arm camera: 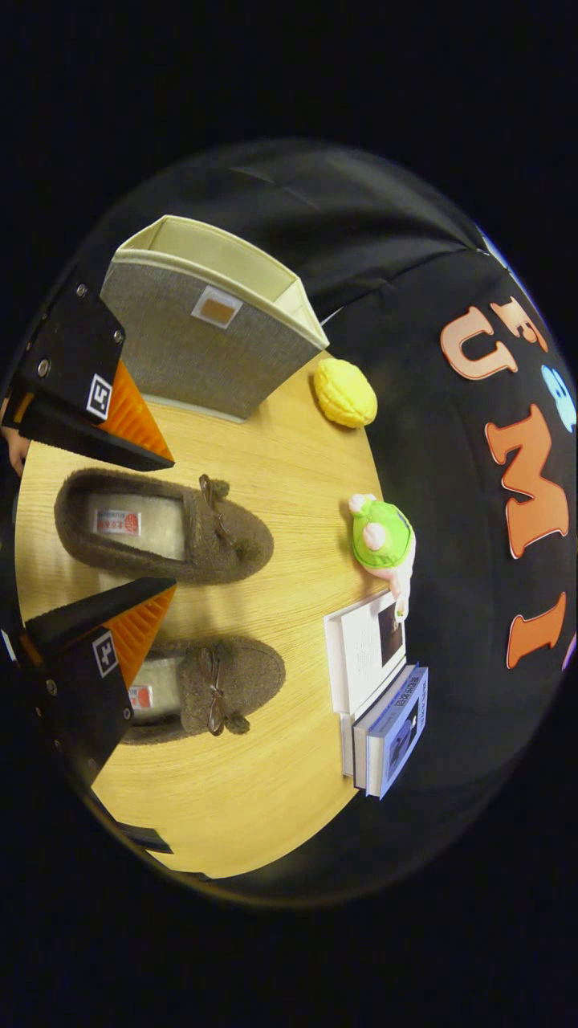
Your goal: Open the storage box then place both shoes into the box .Put the left shoe in first, then the right shoe, with the right side of both shoes facing outward in a uniform manner.
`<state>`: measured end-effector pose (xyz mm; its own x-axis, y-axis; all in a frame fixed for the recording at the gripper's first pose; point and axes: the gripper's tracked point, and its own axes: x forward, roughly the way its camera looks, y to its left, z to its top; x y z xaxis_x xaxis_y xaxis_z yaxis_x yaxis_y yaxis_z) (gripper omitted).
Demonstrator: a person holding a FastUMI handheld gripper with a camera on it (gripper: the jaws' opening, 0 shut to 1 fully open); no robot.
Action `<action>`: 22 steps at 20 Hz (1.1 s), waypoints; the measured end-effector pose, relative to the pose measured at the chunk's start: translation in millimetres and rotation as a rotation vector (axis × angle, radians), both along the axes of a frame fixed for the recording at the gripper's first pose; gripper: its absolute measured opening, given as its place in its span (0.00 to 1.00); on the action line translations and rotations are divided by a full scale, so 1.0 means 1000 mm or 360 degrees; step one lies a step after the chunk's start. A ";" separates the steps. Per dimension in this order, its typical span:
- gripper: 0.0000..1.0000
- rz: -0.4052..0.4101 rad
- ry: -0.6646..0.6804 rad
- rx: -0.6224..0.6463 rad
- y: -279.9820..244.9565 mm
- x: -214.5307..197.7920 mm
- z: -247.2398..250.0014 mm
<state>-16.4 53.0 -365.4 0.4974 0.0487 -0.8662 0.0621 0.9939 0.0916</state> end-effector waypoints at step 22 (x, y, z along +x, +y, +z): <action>0.10 -0.0421 0.0111 0.0050 -0.016 0.021 -0.073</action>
<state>4.7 36.6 -438.4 0.4356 -0.0476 -0.8989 0.3265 0.9390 0.1084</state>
